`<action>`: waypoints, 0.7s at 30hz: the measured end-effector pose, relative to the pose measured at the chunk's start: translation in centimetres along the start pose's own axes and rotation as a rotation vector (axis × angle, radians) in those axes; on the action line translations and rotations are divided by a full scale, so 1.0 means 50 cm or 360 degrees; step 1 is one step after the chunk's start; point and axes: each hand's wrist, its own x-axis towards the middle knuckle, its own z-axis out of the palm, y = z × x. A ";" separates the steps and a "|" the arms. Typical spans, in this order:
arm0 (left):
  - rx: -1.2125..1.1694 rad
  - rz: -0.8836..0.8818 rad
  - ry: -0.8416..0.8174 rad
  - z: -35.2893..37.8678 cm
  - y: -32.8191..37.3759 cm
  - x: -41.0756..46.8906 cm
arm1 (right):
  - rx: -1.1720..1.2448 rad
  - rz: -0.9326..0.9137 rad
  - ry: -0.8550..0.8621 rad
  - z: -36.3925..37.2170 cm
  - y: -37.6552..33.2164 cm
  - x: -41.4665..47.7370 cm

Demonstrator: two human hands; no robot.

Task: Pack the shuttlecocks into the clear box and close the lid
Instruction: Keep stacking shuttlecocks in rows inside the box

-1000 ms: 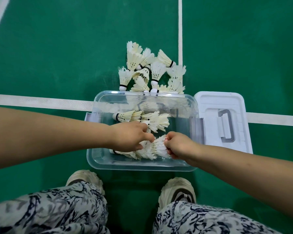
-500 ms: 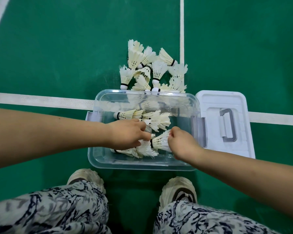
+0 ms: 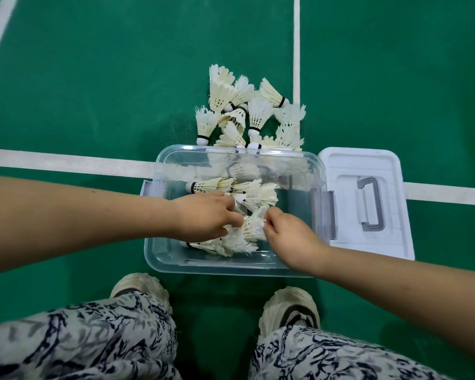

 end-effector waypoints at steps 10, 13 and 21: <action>0.0018 0.0040 -0.0134 0.006 0.008 0.002 | -0.0034 0.0229 -0.0359 0.011 0.015 0.022; -0.0023 0.0067 -0.0224 0.010 0.012 0.000 | -0.0184 0.0249 -0.0435 0.014 0.016 0.025; -0.0173 0.0061 -0.0382 0.029 0.019 -0.010 | -0.0419 0.0244 -0.0625 -0.008 -0.023 0.010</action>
